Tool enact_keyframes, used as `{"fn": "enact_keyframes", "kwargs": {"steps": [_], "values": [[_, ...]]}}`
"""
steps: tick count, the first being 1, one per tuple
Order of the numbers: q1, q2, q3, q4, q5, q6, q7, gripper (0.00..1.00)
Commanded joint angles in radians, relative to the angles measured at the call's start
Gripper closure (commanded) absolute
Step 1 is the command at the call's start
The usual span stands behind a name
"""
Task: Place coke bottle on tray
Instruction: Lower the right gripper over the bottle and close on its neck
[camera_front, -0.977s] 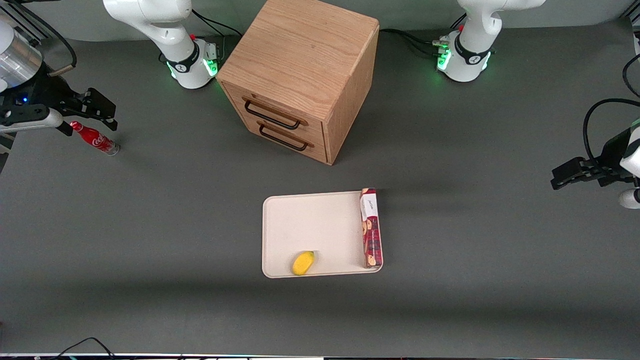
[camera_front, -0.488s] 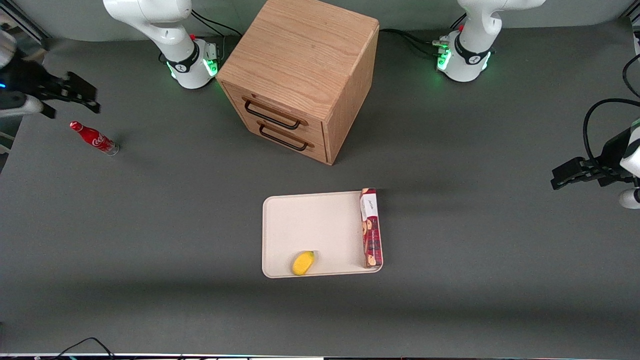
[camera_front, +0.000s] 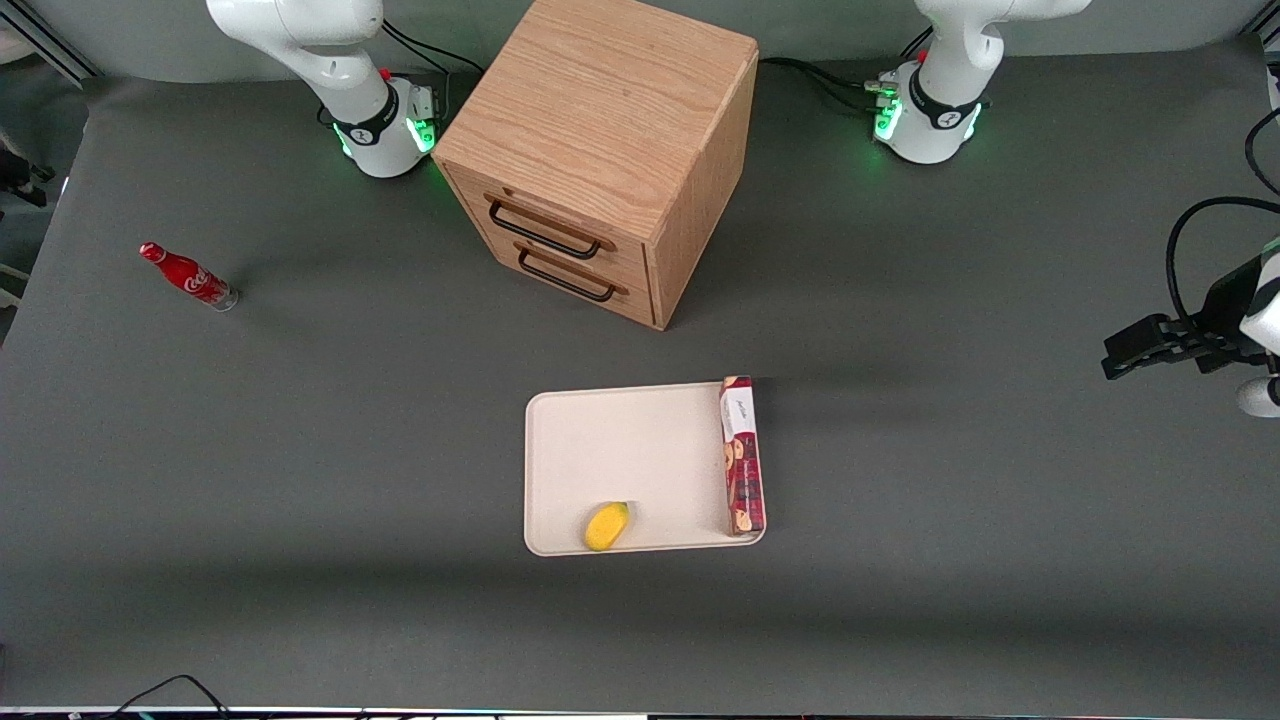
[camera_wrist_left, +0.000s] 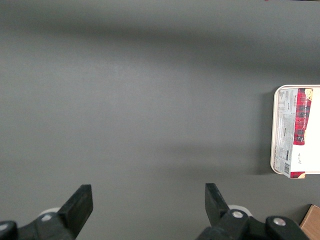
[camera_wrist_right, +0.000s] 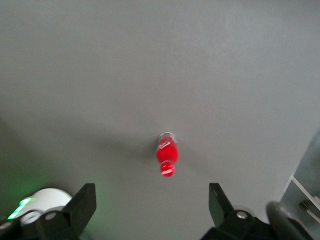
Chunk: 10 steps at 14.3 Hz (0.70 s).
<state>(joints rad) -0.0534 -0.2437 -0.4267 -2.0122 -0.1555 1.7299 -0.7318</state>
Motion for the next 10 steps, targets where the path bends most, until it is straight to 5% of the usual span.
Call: {"fn": "enact_keyframes", "kwargs": {"steps": [1, 6, 10], "values": [[0.009, -0.026, -0.062, -0.238, -0.021, 0.239, -0.044, 0.00], [-0.019, 0.000, -0.073, -0.483, -0.022, 0.569, -0.035, 0.00], [-0.025, 0.027, -0.130, -0.540, -0.048, 0.669, -0.057, 0.00]]}}
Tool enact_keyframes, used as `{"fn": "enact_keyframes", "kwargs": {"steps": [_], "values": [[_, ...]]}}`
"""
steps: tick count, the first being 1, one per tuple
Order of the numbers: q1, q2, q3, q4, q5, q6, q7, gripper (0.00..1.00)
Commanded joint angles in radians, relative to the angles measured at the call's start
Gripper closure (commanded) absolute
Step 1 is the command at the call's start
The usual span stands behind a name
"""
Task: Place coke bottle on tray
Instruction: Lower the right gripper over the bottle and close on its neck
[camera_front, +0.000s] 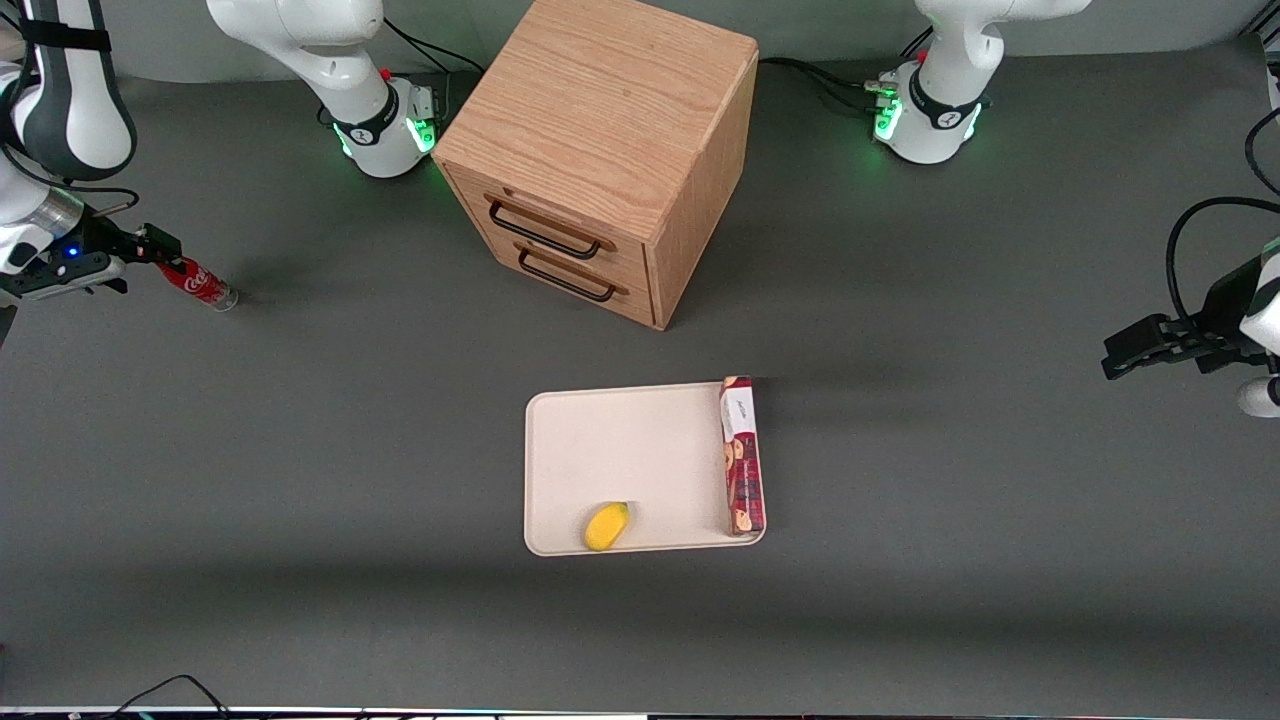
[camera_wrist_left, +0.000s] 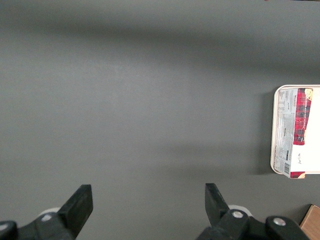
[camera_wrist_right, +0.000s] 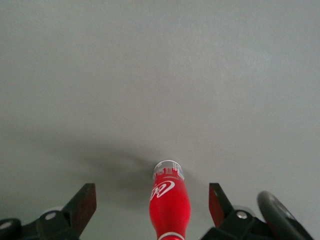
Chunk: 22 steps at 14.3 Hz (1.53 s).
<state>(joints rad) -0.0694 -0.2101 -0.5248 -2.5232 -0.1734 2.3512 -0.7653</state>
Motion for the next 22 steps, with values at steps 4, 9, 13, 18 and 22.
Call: {"fn": "enact_keyframes", "kwargs": {"steps": [4, 9, 13, 18, 22], "values": [[-0.012, -0.006, -0.107, -0.042, -0.069, 0.054, -0.046, 0.00], [-0.021, -0.017, -0.123, -0.072, -0.069, 0.054, -0.048, 0.12], [-0.021, -0.020, -0.121, -0.075, -0.070, 0.054, -0.045, 0.73], [-0.013, -0.031, -0.115, -0.071, -0.083, 0.045, -0.043, 0.97], [-0.010, -0.104, -0.014, 0.038, -0.081, -0.158, -0.009, 0.99]]}}
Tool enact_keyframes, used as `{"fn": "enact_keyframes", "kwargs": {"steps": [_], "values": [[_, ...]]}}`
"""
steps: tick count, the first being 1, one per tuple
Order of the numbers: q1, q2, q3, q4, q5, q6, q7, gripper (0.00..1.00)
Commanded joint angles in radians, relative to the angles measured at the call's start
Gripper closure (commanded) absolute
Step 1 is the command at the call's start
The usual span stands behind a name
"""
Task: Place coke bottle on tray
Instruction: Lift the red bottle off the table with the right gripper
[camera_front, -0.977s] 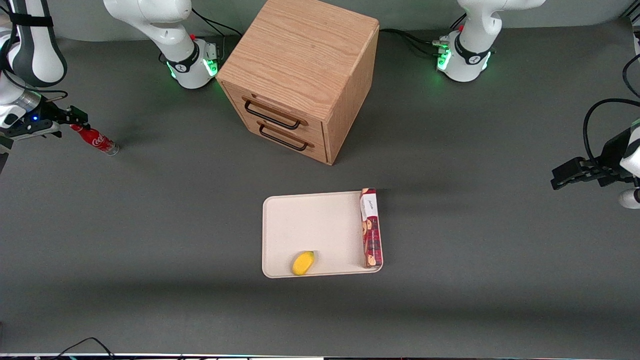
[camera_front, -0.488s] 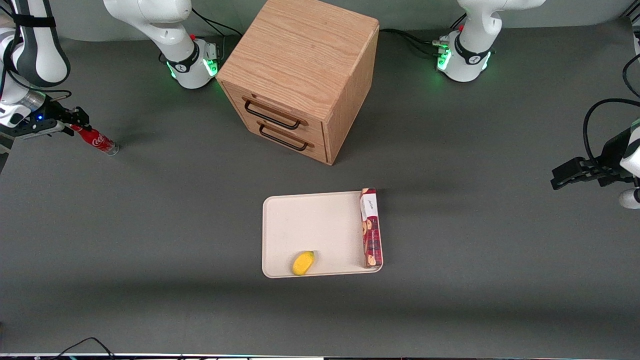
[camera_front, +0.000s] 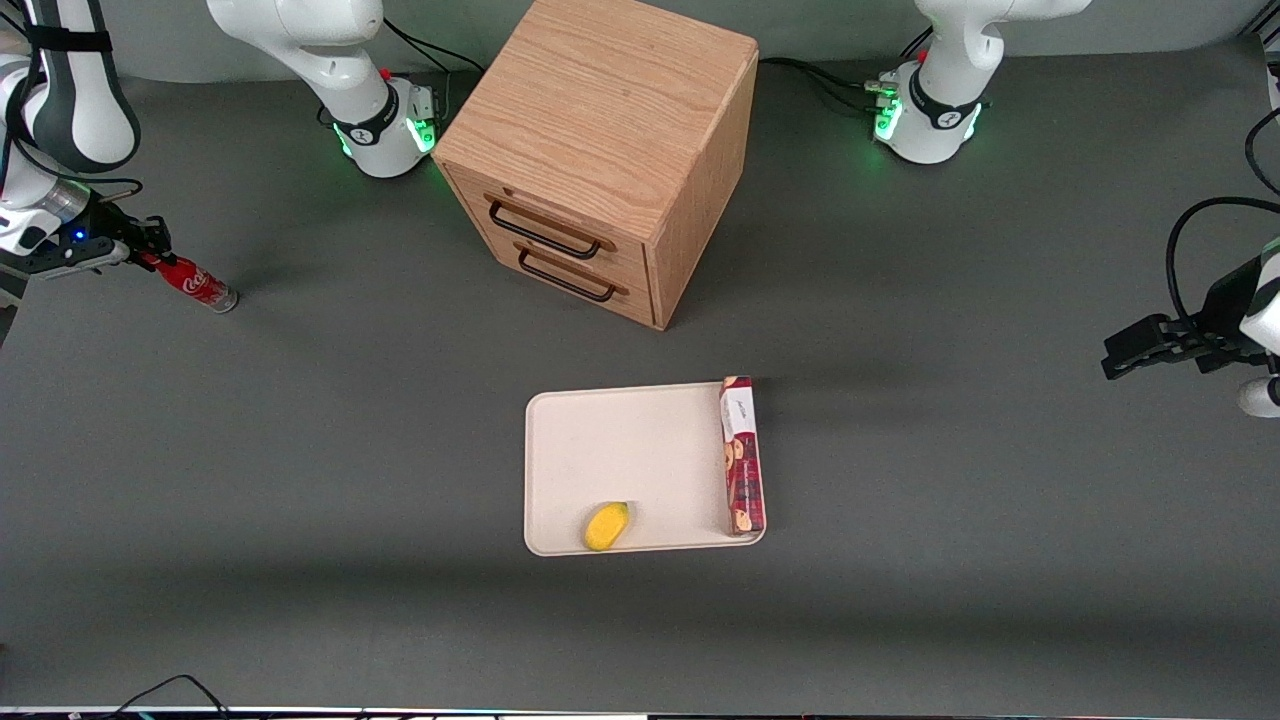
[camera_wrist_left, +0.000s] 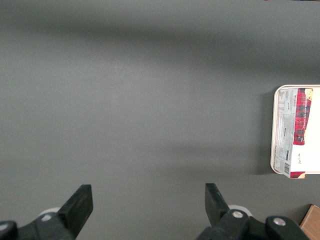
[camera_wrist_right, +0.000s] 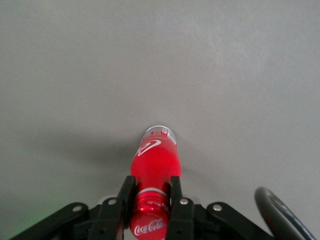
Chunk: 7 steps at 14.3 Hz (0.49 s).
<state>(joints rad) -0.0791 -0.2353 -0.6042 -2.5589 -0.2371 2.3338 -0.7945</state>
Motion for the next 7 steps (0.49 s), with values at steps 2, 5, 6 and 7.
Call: {"fn": "enact_keyframes", "kwargs": {"steps": [2, 5, 6, 7], "values": [[0.002, -0.090, 0.133, 0.211, -0.005, -0.317, 0.028, 0.99], [0.015, -0.056, 0.245, 0.479, 0.083, -0.558, 0.014, 0.99], [0.018, -0.033, 0.282, 0.575, 0.117, -0.627, 0.027, 0.99], [0.018, -0.009, 0.343, 0.673, 0.137, -0.701, 0.035, 0.99]]}}
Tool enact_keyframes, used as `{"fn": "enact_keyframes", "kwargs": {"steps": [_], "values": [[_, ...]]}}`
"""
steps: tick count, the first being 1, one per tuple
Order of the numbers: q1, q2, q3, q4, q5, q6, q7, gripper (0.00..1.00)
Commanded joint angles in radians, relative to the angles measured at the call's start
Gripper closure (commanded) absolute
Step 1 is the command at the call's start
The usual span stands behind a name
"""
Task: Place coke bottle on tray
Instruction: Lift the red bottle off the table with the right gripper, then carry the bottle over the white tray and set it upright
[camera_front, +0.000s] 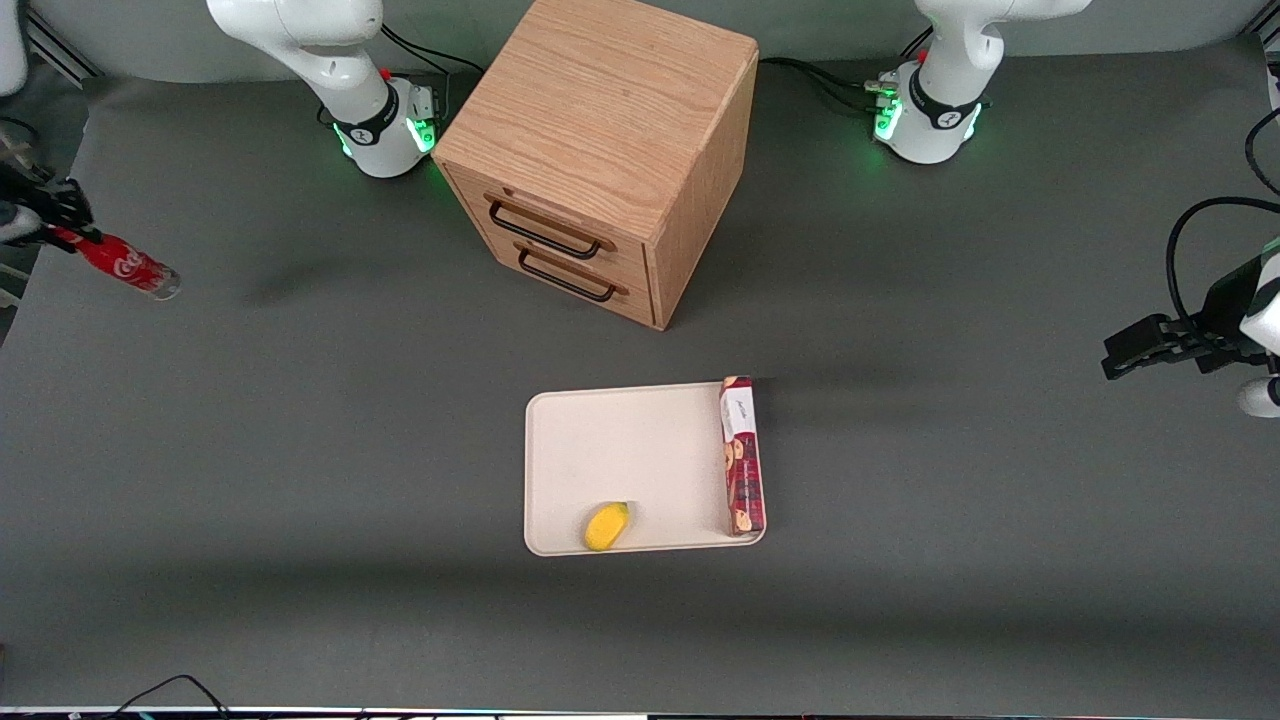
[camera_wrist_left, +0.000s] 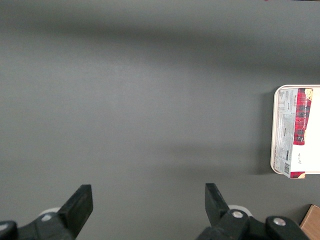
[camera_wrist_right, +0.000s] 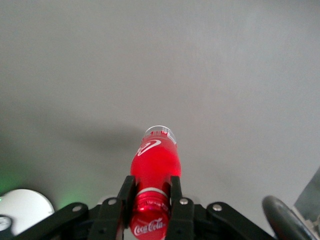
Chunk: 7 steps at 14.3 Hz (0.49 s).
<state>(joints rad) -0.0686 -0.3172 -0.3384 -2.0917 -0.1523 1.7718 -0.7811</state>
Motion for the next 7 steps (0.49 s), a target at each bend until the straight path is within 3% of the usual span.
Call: {"fn": "enact_keyframes", "kwargs": {"steps": [1, 4, 7], "values": [[0.007, 0.104, 0.135, 0.308, 0.077, -0.211, 0.076, 0.99], [0.007, 0.229, 0.341, 0.601, 0.135, -0.372, 0.315, 0.99], [0.007, 0.364, 0.568, 0.763, 0.139, -0.391, 0.634, 0.99]]}}
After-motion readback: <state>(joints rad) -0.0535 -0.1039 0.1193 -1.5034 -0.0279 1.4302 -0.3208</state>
